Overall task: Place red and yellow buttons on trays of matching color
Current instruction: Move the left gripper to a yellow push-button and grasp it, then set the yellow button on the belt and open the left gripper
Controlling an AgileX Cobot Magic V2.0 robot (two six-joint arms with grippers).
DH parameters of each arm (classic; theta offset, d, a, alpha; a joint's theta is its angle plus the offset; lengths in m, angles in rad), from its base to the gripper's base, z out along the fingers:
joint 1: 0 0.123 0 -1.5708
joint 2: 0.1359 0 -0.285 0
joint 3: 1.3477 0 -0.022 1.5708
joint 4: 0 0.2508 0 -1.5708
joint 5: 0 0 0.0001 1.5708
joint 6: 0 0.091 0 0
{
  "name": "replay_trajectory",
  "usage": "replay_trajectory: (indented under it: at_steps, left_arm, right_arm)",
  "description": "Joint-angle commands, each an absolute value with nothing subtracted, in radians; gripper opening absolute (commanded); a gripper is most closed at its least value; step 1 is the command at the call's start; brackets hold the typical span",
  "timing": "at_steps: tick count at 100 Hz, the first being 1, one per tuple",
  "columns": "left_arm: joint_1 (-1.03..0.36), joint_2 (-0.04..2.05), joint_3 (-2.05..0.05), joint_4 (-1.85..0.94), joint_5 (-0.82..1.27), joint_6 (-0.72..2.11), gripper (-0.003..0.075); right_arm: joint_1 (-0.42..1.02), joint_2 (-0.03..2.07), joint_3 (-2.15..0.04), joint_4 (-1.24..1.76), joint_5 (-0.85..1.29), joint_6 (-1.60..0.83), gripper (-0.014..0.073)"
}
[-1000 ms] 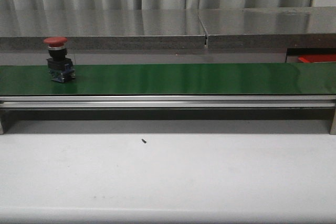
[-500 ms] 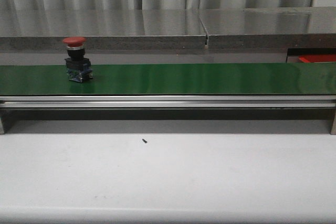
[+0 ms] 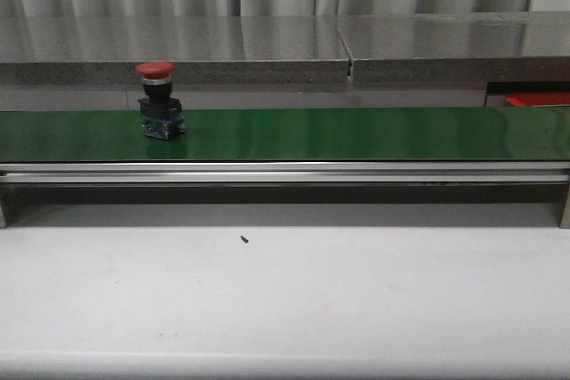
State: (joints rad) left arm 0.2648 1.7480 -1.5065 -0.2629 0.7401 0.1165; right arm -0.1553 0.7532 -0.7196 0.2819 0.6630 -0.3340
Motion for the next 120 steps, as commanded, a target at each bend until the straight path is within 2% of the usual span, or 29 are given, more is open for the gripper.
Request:
replay_trajectory:
  at_steps: [1, 32, 63, 72, 82, 101, 106, 111, 120]
  left_arm:
    - [0.231, 1.699, -1.536, -0.284, 0.689, 0.114, -0.0002]
    - [0.161, 1.758, -1.536, -0.289, 0.695, 0.114, -0.0002]
    - [0.159, 1.807, -1.536, -0.291, 0.714, 0.114, 0.0]
    - [0.159, 1.809, -1.536, -0.292, 0.718, 0.114, 0.0021]
    - [0.159, 1.809, -1.536, -0.292, 0.723, 0.116, 0.0115]
    - [0.151, 1.809, -1.536, -0.321, 0.726, 0.142, 0.0478]
    - [0.147, 1.809, -1.536, -0.328, 0.726, 0.15, 0.0541]
    - [0.14, 1.807, -1.536, -0.33, 0.726, 0.167, 0.0573]
    - [0.119, 1.79, -1.536, -0.33, 0.718, 0.177, 0.0577]
  right_arm:
    - [-0.155, 0.747, -0.745, 0.299, 0.602, -0.343, -0.0117]
    - [-0.155, 0.747, -0.745, 0.299, 0.602, -0.343, -0.0117]
    - [-0.155, 0.747, -0.745, 0.299, 0.603, -0.343, -0.0117]
    - [-0.155, 0.747, -0.745, 0.299, 0.603, -0.343, -0.0117]
    - [-0.155, 0.747, -0.745, 0.299, 0.603, -0.343, -0.0117]
    - [-0.155, 0.747, -0.745, 0.299, 0.603, -0.343, -0.0117]
    - [-0.155, 0.747, -0.745, 0.299, 0.603, -0.343, -0.0117]
    - [-0.155, 0.747, -0.745, 0.299, 0.603, -0.343, -0.0117]
    - [-0.155, 0.747, -0.745, 0.299, 0.603, -0.343, -0.0117]
